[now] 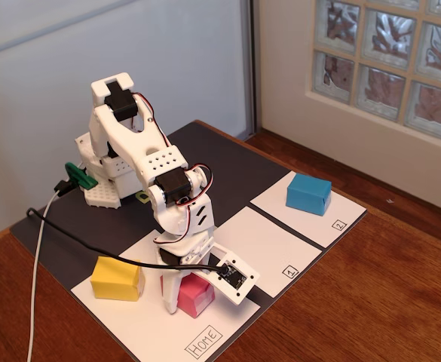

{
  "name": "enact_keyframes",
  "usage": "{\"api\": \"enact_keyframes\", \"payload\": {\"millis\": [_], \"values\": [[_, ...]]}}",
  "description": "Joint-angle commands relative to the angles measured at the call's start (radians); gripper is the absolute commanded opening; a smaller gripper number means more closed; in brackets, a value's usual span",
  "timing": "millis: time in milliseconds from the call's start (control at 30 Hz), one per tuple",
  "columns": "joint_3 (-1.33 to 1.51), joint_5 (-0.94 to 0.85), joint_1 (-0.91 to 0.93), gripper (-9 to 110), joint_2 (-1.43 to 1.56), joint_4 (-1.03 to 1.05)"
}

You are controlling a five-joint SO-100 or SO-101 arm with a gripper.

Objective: Move box red to home

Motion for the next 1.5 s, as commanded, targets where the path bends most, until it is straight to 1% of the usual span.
{"api": "enact_keyframes", "payload": {"millis": [0, 167, 367, 933, 1000, 1167, 1300, 1467], "values": [[-0.005, -0.011, 0.006, 35, 0.066, 0.014], [-0.005, -0.011, 0.009, 35, 0.1, 0.035], [-0.005, -0.011, 0.012, 31, 0.158, 0.074], [-0.014, -0.018, 0.002, 26, 0.426, 0.238], [-0.014, -0.018, -0.005, 24, 0.465, 0.262], [-0.005, -0.018, -0.02, 12, 0.554, 0.318], [0.002, -0.023, -0.031, 0, 0.609, 0.351], [0.054, -0.009, -0.06, -1, 0.681, 0.367]]}}
